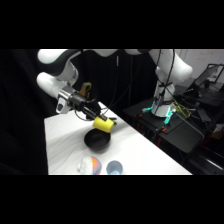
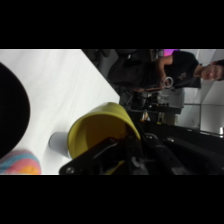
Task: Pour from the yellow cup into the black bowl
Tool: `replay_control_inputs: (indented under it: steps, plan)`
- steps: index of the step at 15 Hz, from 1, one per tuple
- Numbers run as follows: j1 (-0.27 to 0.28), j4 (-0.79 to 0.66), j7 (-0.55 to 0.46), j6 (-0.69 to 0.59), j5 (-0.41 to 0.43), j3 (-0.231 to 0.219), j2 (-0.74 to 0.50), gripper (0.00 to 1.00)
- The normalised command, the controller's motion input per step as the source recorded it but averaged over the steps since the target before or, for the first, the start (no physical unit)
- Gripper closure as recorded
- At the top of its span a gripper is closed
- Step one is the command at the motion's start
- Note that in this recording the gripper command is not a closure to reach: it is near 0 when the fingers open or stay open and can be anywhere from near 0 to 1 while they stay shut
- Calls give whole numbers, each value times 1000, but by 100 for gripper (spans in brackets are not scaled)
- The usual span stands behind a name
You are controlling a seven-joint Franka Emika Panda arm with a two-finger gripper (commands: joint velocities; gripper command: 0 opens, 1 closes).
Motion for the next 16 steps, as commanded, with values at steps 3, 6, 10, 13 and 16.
replay_control_inputs:
  steps: [3,6,10,13,16]
  plan:
    - [268,-943,120,772,-119,-128,-865,18]
    - [334,-987,201,846,-206,-69,-810,18]
    - [323,-990,326,939,-295,-6,-643,18]
    - [307,-993,515,932,-428,52,-519,18]
    - [266,-807,723,682,-566,21,-436,18]
